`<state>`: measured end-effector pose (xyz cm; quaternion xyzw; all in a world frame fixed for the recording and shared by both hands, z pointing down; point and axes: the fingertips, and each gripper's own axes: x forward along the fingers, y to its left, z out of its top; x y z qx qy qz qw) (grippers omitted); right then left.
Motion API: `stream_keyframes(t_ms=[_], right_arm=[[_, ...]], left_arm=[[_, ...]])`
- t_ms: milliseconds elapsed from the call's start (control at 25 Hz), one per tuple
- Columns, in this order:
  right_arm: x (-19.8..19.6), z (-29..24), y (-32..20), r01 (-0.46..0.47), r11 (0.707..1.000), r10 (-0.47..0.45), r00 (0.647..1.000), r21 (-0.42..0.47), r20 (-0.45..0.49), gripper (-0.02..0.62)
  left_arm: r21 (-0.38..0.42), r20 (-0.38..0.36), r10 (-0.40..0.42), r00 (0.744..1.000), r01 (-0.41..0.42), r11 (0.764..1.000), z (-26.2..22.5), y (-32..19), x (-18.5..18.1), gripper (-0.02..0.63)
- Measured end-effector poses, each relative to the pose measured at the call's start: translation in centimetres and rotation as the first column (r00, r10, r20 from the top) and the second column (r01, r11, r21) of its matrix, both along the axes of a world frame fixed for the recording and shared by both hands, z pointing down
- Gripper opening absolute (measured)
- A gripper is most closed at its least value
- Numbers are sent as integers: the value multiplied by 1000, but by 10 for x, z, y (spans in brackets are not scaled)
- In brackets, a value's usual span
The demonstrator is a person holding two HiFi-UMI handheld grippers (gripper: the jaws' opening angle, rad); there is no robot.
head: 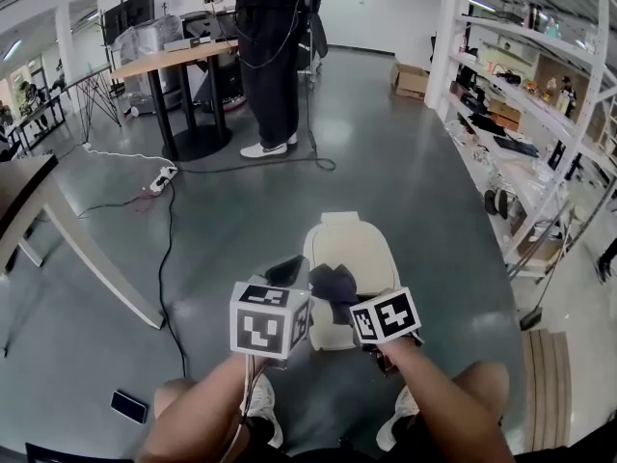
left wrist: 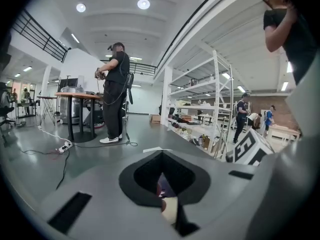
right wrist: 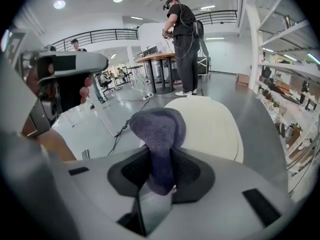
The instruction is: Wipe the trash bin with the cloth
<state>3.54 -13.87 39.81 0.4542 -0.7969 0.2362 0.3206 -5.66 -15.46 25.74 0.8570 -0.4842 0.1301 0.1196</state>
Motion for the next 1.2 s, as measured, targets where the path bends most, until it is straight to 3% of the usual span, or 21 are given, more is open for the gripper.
stream_keyframes(t_ms=[600, 1200], right_arm=[[78, 1, -5, -127, 992, 127, 992, 9, -5, 107], [123, 6, -10, -212, 977, 212, 977, 30, -17, 109]], left_arm=[[-2, 22, 2, 1000, -2, 1000, 11, 7, 14, -2], [-33, 33, -29, 999, 30, 999, 33, 10, 4, -2]])
